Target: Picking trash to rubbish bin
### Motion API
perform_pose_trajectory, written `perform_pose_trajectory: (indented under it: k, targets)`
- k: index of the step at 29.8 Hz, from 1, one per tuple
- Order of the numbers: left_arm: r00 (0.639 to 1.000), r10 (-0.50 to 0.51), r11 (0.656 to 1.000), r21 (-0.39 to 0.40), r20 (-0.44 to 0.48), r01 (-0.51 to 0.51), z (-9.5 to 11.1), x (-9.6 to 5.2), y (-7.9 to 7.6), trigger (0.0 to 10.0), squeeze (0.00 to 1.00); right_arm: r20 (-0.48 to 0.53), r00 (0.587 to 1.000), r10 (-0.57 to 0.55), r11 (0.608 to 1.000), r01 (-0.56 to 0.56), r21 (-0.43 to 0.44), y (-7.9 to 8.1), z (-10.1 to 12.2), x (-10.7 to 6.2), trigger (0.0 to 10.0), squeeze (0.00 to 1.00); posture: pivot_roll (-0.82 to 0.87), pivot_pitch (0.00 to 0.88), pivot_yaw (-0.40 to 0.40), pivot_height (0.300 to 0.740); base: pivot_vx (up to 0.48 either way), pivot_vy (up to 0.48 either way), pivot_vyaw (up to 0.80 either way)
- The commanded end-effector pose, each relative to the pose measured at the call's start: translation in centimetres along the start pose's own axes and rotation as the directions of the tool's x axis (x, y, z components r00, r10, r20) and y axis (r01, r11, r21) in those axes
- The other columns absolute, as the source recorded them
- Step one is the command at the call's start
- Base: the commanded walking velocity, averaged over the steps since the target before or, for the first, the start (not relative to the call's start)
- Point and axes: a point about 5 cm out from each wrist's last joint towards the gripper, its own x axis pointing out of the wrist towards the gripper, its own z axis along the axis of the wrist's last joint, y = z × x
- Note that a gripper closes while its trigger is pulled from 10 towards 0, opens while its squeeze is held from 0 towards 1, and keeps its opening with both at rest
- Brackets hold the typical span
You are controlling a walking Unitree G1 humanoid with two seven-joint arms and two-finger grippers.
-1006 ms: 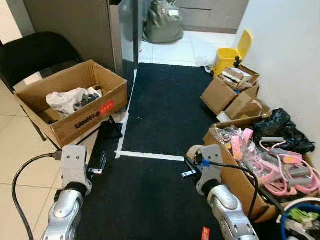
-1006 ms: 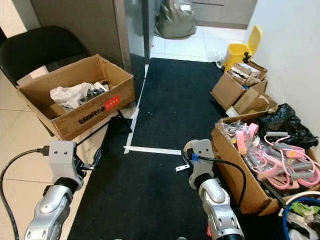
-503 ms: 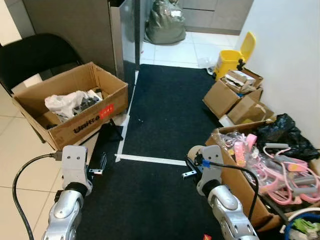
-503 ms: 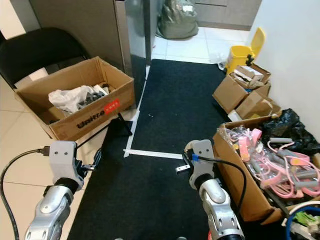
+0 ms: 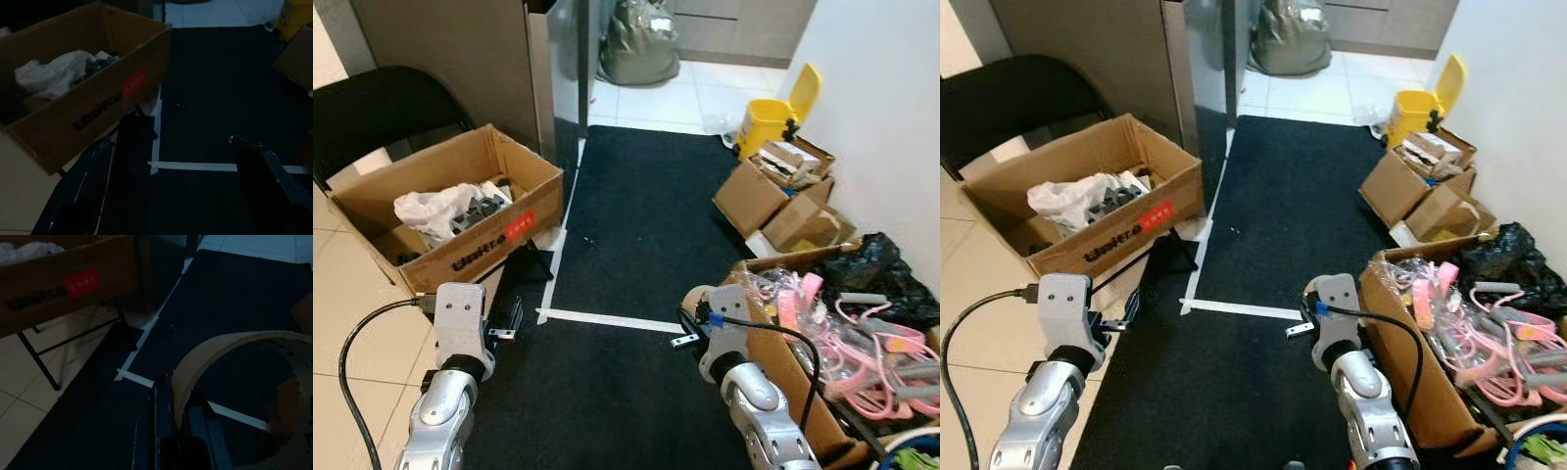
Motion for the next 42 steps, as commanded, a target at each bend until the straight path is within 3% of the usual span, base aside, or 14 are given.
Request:
perform_pose_trajectory:
  k: [1, 42]
  targets:
    - [1.0, -0.007, 1.0, 0.012, -0.021, 0.007, -0.41, -0.22, -0.07, 10.0, 0.0, -0.019, 1.0, -0.02, 1.0, 0.02, 0.006, -0.35, -0.44, -0.25, 10.0, 0.0, 0.03, 0.14, -0.029, 0.74, 0.259, 0.0, 0.0]
    - [1.0, -0.01, 1.0, 0.014, -0.025, 0.011, -0.44, -0.3, -0.13, 10.0, 0.02, -0.009, 1.0, -0.007, 0.999, 0.007, -0.033, -0.02, -0.33, -0.22, 10.0, 0.0, 0.03, 0.147, -0.027, 0.74, 0.259, 0.0, 0.0]
